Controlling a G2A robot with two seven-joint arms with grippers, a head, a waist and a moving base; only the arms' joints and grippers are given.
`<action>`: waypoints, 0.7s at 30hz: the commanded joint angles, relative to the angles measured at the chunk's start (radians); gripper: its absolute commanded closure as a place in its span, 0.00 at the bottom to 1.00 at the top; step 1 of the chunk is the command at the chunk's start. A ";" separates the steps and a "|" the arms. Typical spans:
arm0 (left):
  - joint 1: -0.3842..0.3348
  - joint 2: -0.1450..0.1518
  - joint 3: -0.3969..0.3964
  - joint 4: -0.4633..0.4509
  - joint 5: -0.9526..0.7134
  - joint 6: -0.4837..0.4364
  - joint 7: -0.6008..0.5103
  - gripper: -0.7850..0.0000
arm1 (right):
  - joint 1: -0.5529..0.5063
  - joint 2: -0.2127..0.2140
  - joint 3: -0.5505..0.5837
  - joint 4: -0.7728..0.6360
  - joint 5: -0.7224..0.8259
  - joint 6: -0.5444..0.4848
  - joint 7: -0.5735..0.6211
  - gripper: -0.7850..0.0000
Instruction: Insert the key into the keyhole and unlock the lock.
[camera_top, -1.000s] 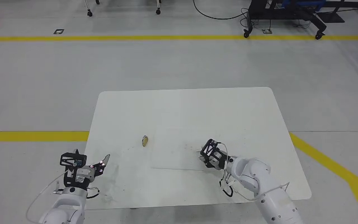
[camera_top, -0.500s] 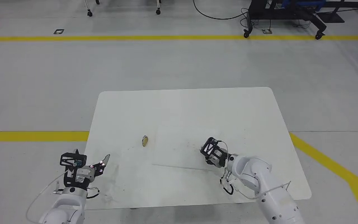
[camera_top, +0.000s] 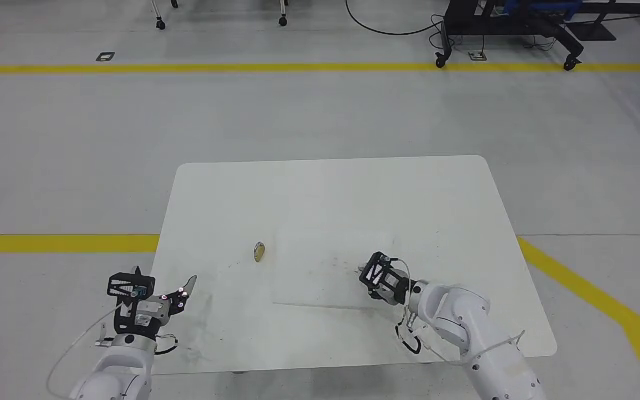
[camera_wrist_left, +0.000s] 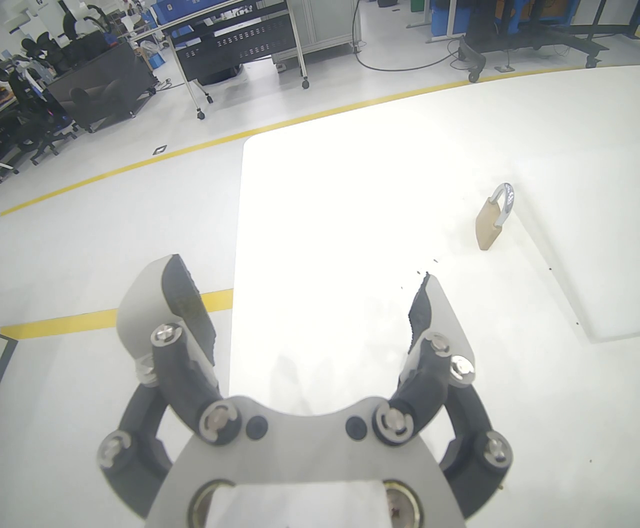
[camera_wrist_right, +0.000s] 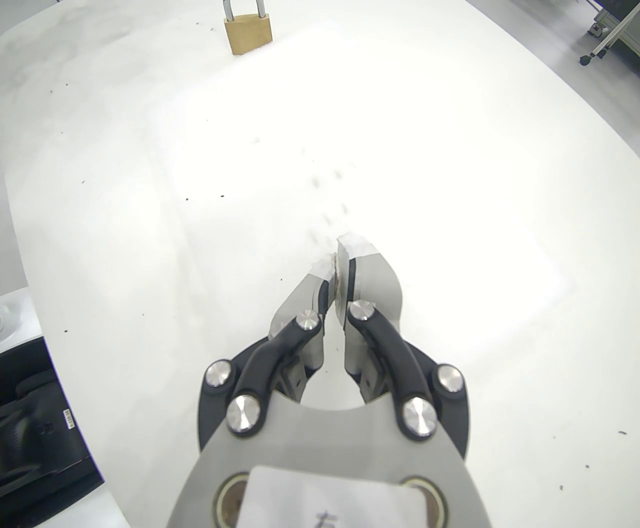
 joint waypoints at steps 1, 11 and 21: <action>0.000 0.000 0.000 0.000 0.000 0.000 0.000 0.00 | 0.000 0.000 0.000 0.000 0.000 0.000 0.000 1.00; -0.097 0.019 0.094 -0.221 -0.028 -0.446 -0.303 0.00 | -0.003 -0.003 -0.020 0.006 0.004 0.021 -0.040 1.00; -0.381 -0.005 0.368 -0.064 -0.027 -0.489 -0.559 0.00 | 0.029 -0.008 -0.036 0.053 0.058 0.033 -0.065 1.00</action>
